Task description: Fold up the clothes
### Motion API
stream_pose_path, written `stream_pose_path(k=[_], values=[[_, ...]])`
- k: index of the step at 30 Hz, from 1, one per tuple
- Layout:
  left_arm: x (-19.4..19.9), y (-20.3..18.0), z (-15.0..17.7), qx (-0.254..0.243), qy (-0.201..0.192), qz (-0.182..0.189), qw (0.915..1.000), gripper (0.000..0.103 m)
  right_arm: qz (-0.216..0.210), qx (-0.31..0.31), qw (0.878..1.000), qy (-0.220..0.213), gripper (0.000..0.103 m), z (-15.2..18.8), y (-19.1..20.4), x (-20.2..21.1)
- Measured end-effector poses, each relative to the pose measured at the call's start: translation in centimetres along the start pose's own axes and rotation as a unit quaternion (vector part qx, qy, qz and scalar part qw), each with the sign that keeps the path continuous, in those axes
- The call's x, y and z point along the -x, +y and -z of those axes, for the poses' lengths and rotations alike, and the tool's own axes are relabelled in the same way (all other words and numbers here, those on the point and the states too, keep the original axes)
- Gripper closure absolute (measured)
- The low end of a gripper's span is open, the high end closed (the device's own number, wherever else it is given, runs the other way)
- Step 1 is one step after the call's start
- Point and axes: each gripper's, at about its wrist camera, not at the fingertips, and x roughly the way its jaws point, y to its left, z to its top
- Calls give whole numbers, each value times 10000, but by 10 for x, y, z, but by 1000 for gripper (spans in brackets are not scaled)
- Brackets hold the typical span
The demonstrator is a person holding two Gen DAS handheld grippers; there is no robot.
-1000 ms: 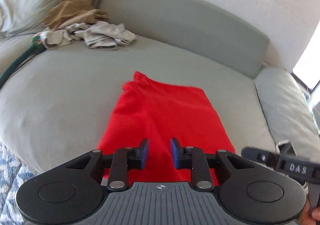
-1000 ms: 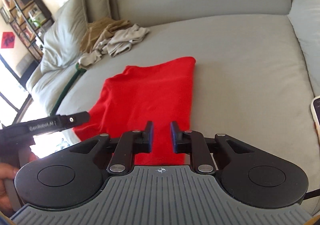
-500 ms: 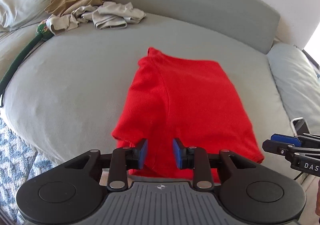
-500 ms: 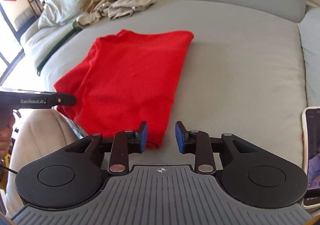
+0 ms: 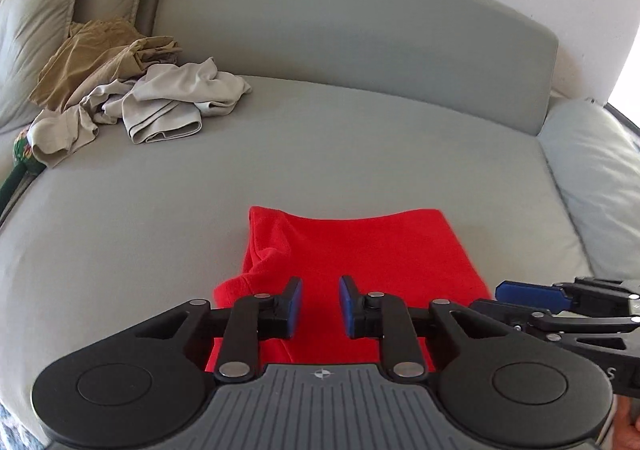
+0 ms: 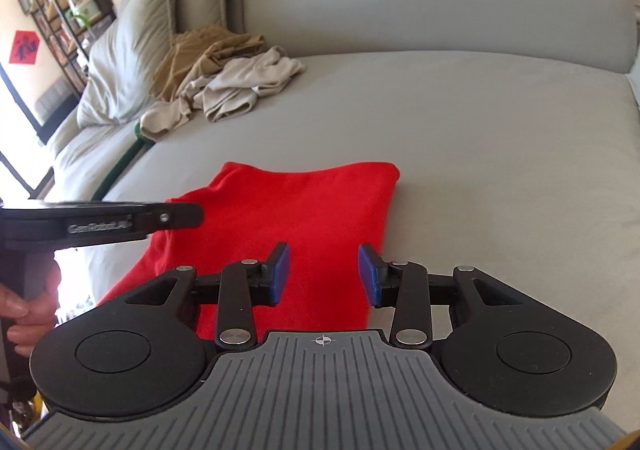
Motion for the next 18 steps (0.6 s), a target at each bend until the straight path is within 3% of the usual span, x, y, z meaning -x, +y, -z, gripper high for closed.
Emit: stream_pose_path(k=[2, 6, 8, 11, 14, 18], values=[[-20, 8, 4, 27, 134, -175, 9998, 82, 100, 288, 9994, 152, 63, 1, 6, -19], [-28, 30, 6, 686, 57, -36, 9976, 83, 865, 681, 9938, 127, 66, -1, 2, -51], [-15, 31, 4, 886, -2, -19, 9961, 85, 1236, 340, 9917, 83, 65, -10, -12, -54], [9, 21, -2, 648, -418, -60, 9970, 86, 1237, -242, 9920, -43, 64, -17, -33, -45], [3, 4, -13, 85, -648, -149, 9977, 84, 918, -536, 9940, -254, 64, -25, -38, -46], [-39, 2, -21, 108, -201, -464, 9987, 83, 505, -502, 9969, -329, 64, -31, -25, -63]])
